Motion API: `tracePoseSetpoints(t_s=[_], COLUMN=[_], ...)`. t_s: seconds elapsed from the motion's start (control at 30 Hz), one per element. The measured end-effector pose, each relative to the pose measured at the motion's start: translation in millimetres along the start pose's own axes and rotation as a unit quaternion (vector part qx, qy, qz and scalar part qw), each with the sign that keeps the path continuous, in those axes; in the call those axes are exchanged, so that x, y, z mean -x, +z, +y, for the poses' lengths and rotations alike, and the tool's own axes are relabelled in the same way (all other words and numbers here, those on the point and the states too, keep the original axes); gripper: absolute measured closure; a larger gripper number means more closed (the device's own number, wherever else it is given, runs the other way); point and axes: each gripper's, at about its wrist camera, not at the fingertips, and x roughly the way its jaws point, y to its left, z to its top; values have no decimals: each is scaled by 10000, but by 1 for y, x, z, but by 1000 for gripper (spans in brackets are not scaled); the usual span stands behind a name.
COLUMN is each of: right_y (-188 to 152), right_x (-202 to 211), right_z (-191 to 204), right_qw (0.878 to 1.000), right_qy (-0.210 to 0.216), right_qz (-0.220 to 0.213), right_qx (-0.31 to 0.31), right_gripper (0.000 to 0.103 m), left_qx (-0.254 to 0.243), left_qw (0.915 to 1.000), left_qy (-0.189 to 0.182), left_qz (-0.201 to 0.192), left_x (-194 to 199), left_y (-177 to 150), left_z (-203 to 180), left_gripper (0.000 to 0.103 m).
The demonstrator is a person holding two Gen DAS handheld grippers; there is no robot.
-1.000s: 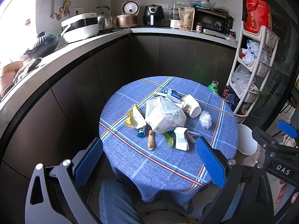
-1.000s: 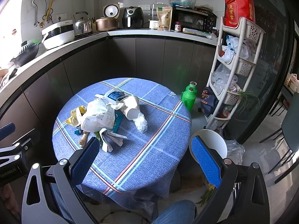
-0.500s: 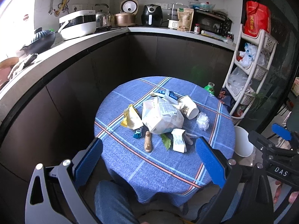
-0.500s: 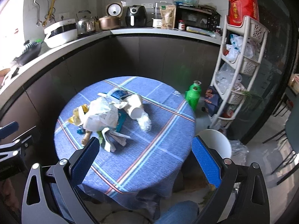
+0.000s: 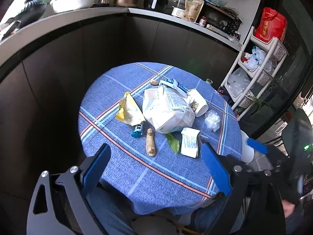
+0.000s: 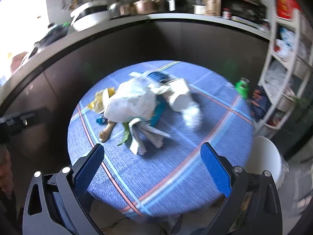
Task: Collect trash
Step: 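Grasp the white paper slip with the right gripper while the left gripper grasps the white printed plastic bag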
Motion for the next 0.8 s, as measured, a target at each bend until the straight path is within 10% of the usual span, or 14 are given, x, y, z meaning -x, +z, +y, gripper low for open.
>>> tracePoseSetpoints(t_s=[0.3,0.53,0.8], right_y=[15,14,13], right_x=[-72,-78,-50], right_z=[8,-6,-29], right_qw=[9989,9992,9997], right_qy=[89,38,78], right_qz=[215,298,89], right_qx=[417,263,-226], right_gripper=[14,86,96], left_qx=[-474,-1032,-1653], left_qw=[9978,9926,9832], left_qy=[-283,-375,-242], left_qz=[362,515,732], left_x=[-60,-106,-147], left_y=[22,42,49], left_z=[-5,-23,-44], left_gripper=[19,25,40])
